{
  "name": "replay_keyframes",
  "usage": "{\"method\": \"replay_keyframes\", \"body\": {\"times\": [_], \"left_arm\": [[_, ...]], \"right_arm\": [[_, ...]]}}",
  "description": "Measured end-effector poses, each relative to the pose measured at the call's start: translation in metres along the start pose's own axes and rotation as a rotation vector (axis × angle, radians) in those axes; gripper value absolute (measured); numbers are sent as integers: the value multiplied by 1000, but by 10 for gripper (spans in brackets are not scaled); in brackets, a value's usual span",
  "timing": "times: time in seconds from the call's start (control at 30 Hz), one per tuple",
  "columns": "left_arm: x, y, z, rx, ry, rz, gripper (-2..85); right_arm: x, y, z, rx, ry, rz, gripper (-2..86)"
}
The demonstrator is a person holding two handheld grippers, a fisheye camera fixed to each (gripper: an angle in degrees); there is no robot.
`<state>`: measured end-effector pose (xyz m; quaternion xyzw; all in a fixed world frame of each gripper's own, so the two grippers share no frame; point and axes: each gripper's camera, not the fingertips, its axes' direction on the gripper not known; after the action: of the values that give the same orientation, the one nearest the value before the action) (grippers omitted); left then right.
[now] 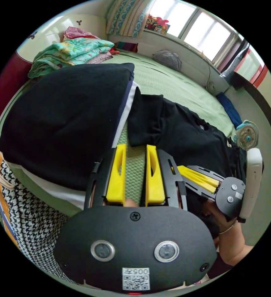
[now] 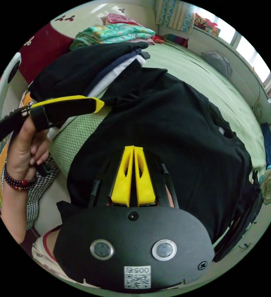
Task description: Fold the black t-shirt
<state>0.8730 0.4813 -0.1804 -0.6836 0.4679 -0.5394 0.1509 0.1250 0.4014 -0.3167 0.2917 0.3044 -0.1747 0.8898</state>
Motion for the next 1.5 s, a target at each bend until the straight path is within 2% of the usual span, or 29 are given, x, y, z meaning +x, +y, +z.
{"method": "replay_keyframes", "body": {"times": [0.13, 0.23, 0.3, 0.57, 0.77, 0.9, 1.0, 1.3, 1.5], "left_arm": [[-14, -13, 15, -13, 44, -30, 97], [-22, -19, 25, -19, 79, -54, 93], [-25, -23, 30, -33, 83, -55, 92], [-30, -38, 46, -60, 43, -30, 84], [-29, -47, 56, -82, 21, -23, 79], [-30, -52, 60, -99, 25, -21, 73], [-31, -55, 60, -111, 54, -5, 62], [-5, -49, 15, 8, 67, 113, 54], [22, -18, 14, -45, 37, 148, 2]], "right_arm": [[1, -9, 0, 8, 35, -46, -1], [17, -18, -11, 16, -97, 50, 42], [23, -28, -27, 81, -53, 66, 80], [40, -110, -46, 267, -25, 22, 95], [57, -185, -26, 210, -160, 103, 101], [73, -215, -4, 140, -130, 215, 63], [85, -219, -3, 134, -227, 249, 19], [135, -182, -91, 316, -249, 196, -8], [185, -119, -89, 268, -143, 298, -3]]}}
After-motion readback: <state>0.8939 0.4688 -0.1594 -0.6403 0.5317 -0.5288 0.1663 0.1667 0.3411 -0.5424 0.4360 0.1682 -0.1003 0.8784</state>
